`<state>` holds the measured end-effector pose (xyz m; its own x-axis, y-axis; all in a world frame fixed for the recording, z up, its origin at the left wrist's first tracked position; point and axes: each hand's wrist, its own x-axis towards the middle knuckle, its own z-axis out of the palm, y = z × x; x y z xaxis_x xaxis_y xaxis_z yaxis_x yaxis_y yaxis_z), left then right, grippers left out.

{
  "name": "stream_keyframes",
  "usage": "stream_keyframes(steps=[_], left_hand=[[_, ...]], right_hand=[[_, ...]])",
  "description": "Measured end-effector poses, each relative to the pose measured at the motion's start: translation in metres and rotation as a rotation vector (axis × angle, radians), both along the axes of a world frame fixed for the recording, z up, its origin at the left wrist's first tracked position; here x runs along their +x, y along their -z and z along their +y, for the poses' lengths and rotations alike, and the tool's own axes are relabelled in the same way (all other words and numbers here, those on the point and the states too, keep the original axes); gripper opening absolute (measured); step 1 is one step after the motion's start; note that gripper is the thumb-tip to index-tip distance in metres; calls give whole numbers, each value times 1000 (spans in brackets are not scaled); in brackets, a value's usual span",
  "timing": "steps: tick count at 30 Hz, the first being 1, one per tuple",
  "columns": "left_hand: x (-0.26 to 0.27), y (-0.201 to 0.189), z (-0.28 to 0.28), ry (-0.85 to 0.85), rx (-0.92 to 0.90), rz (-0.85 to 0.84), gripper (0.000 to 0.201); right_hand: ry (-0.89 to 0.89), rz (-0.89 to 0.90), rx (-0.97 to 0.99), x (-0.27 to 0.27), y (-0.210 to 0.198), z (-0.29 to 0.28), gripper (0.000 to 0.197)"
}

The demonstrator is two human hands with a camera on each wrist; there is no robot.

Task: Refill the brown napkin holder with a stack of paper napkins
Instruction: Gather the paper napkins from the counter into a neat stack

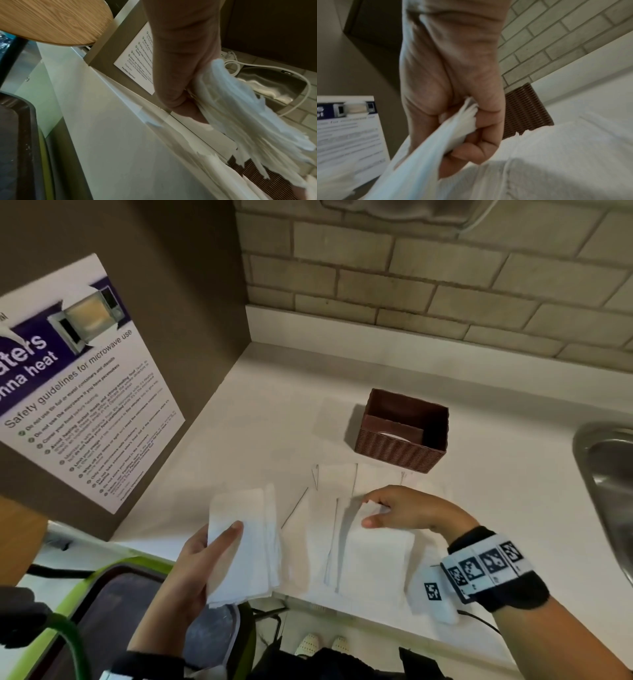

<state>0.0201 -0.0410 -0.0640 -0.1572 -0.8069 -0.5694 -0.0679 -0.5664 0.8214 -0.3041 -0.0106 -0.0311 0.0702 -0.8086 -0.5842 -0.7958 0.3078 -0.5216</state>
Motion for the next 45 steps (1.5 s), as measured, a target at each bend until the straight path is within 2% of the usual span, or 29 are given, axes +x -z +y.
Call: stream_keyframes(steps=[4, 7, 9, 10, 12, 14, 17, 19, 21, 24, 27, 29, 32, 35, 38, 41, 45], left_hand=[[1, -2, 3, -1, 0, 6, 30], [6, -1, 6, -11, -11, -6, 55], [8, 2, 6, -16, -12, -24, 74], [9, 4, 6, -23, -10, -26, 73], [8, 4, 6, -33, -12, -7, 53], [7, 4, 6, -40, -11, -3, 36], [7, 6, 6, -42, -9, -16, 32], [8, 7, 6, -51, -9, -18, 33], [8, 8, 5, -53, -9, -16, 33], [9, 8, 6, -57, -8, -13, 29], [18, 8, 5, -82, -10, -7, 27], [26, 11, 5, -107, 1, 5, 32], [37, 14, 5, -149, 14, 27, 35], [43, 16, 5, -159, 6, 37, 36], [47, 15, 8, -158, -4, 41, 35], [52, 9, 13, -165, 1, 65, 32], [56, 5, 11, -181, 2, 76, 34]], right_hand=[[10, -43, 9, 4, 9, -11, 52], [-1, -73, 9, 4, 8, -16, 49], [-18, -14, -11, 9, 9, -17, 57], [-11, 14, -27, 12, 12, -17, 63], [20, 70, -65, 20, 20, -14, 77], [3, 202, -110, 24, 27, -11, 87], [-25, 346, -147, 25, 31, -10, 86], [-51, 375, -145, 26, 30, -12, 89], [-76, 354, -154, 28, 27, -12, 80], [-19, 185, -199, 24, 22, -5, 26], [30, -7, -193, 17, -1, 1, 32], [60, -142, -226, 19, -20, 1, 25], [95, -235, -252, 34, -21, -15, 35], [116, -143, -174, 59, 6, -34, 56], [168, -57, -150, 72, 30, -39, 63], [202, 28, -202, 75, 43, -39, 75], [146, 146, -199, 76, 47, -39, 88]])
